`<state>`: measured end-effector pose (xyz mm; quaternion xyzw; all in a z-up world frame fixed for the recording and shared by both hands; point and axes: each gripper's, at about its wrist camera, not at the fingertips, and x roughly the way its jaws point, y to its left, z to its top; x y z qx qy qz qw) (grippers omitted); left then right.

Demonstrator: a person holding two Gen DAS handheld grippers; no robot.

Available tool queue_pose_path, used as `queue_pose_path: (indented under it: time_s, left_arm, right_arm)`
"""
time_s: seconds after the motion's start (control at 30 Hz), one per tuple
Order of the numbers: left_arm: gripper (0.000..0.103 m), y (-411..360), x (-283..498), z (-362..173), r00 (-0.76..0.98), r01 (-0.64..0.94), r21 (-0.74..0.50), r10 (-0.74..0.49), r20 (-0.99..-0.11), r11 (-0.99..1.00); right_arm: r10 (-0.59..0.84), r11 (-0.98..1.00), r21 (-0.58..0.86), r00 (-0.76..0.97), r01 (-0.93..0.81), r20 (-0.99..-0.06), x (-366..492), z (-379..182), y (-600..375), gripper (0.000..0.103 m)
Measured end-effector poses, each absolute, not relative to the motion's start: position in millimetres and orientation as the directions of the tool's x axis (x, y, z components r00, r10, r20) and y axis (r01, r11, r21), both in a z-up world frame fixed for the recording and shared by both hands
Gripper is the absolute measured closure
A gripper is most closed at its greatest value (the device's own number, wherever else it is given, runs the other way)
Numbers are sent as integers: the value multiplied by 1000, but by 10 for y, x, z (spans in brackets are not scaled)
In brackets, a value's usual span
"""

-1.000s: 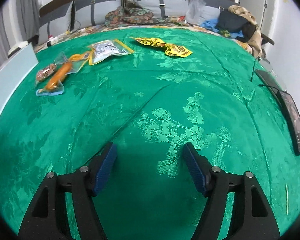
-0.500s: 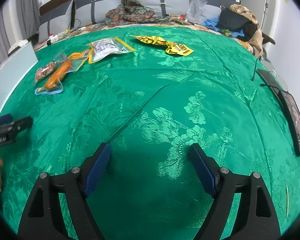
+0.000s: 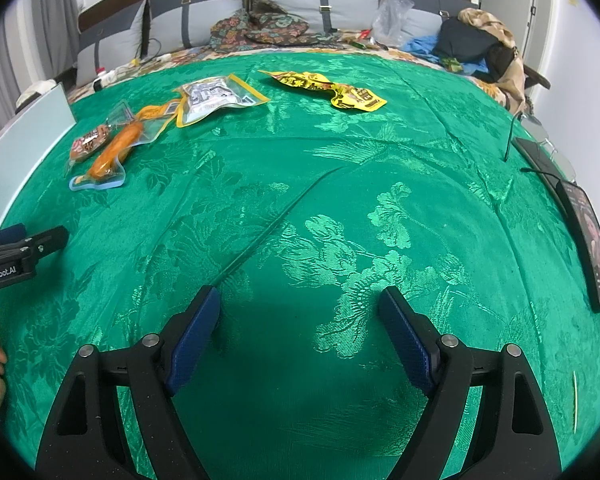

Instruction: Organize snacks

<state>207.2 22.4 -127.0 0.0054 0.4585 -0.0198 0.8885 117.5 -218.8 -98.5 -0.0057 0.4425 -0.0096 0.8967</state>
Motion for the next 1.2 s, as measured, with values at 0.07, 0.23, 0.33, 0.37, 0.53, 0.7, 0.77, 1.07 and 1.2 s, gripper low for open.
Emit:
queue_pose_path:
  time_s: [0.07,0.23,0.33,0.37,0.53,0.7,0.77,1.07,1.2]
  left_arm:
    - [0,218,2066,-1266,579,40,-8,-30,-815,999]
    - [0,223,2067,-1268,579,40,-8,-30,-815,999]
    - [0,219,2063,-1266,579,40,-8,-30,-815,999]
    - [0,219,2063,-1265,579,40,-8,-30,-815,999]
    - [0,219,2062,-1265,579,40,-8,-30,-815,999]
    - [0,219,2063,-1266,579,40,-8,-30,-815,999]
    - [0,217,2061,-1264,579,40,-8,-30,-815,999]
    - [0,217,2061,-1262,579,39,-8,-29,-815,999]
    - [0,218,2062,-1263,579,39,-8,-29,-815,999]
  right_arm:
    - [-26,1000,-20,607,17,-794,1168,-989,-2195,17]
    - [-26,1000,-19,607,18,-794,1164,-989,-2203,17]
    - [-26,1000,-19,607,18,-794,1164,-988,-2202,17]
    - [-26,1000,-19,607,18,-794,1164,-987,-2201,17]
    - [-26,1000,-19,607,18,-795,1163,-986,-2203,17]
    - [-26,1000,-19,607,18,-795,1163,-985,-2202,17]
    - [-26,1000,-19,607,18,-795,1164,-985,-2202,17]
    - [-26,1000,-19,606,18,-795,1164,-983,-2201,16]
    - [-26,1000,-19,606,18,-795,1164,-983,-2204,16]
